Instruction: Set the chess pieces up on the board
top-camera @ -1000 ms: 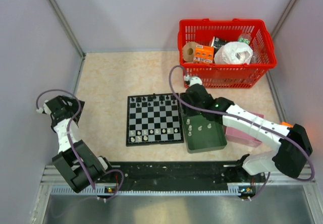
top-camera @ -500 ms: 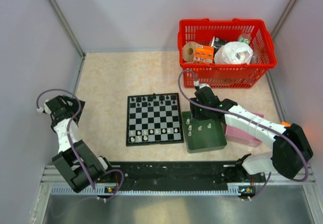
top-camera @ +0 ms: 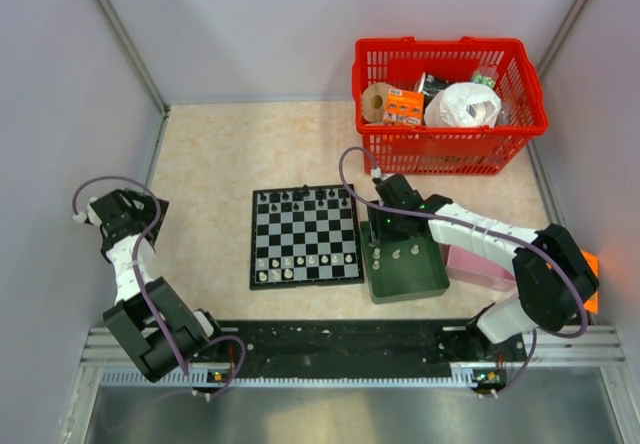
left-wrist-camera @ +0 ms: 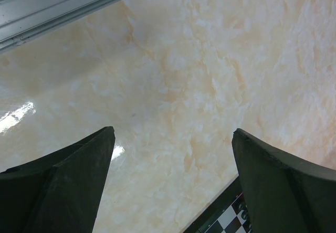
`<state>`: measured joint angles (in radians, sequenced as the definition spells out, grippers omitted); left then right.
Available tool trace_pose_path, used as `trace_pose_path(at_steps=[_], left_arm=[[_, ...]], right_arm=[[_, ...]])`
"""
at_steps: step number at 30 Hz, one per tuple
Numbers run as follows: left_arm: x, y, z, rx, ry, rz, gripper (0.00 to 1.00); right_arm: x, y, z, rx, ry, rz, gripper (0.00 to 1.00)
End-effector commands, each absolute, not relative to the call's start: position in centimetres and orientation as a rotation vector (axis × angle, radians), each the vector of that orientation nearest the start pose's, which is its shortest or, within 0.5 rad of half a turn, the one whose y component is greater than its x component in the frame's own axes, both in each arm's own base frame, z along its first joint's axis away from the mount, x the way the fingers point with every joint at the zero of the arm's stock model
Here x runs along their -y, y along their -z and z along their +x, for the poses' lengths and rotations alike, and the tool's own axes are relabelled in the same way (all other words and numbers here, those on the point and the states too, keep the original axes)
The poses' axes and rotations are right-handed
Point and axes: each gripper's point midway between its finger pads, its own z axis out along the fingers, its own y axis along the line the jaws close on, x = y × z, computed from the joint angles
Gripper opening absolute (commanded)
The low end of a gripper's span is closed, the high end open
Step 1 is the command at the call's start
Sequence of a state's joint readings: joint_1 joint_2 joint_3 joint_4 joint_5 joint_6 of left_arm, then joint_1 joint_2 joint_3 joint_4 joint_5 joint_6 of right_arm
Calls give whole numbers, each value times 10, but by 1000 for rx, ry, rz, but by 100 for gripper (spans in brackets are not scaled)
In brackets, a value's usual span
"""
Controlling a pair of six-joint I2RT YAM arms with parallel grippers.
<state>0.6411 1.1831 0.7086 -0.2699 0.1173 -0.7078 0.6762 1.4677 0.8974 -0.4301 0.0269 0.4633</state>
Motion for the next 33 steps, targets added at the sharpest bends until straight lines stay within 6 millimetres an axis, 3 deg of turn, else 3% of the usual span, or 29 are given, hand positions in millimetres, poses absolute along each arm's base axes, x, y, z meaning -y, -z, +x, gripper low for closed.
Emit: trace_pose_path(at_steps=[1,10,15,33], left_arm=[[-164,-123,298,-1807,176,-1360,99],[-162,-118,298,-1818,184,-1360,99],[-163,-118,297,-1815,179,-1361,99],[-163,-114,297,-1825,177,-1363,99]], right_arm=[[-236,-80,273,-2529,-443,-284,44],[-240,-72,281,-2536,-418,-295,40],[-241,-69,284,-2539,-405,-300,33],[-240,-64,279,-2573,-329,-344,31]])
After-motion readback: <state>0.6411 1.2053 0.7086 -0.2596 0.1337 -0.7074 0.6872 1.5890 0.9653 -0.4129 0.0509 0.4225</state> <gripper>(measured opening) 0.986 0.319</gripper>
